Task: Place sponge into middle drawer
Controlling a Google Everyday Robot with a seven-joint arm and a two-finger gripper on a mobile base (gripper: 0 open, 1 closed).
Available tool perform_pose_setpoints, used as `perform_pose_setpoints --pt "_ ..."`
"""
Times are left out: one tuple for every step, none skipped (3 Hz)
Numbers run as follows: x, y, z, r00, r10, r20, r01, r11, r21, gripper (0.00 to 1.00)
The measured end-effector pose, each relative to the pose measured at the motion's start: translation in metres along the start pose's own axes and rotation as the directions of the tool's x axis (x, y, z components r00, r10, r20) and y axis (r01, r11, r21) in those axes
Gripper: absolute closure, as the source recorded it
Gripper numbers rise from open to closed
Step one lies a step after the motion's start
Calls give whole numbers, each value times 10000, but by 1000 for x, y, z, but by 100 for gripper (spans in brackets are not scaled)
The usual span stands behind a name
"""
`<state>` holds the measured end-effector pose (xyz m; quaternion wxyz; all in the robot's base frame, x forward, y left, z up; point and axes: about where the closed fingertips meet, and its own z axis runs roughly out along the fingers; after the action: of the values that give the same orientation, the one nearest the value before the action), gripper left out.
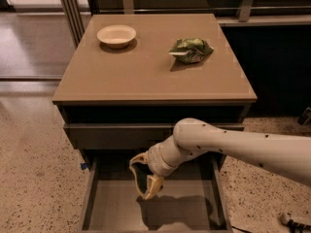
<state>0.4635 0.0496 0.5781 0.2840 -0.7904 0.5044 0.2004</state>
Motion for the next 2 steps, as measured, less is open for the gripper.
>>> perform_pose_setpoints --pt "5 6 9 9999 77 69 -76 9999 -98 100" --pt "23 19 34 9987 218 -450 -231 9993 -288 100"
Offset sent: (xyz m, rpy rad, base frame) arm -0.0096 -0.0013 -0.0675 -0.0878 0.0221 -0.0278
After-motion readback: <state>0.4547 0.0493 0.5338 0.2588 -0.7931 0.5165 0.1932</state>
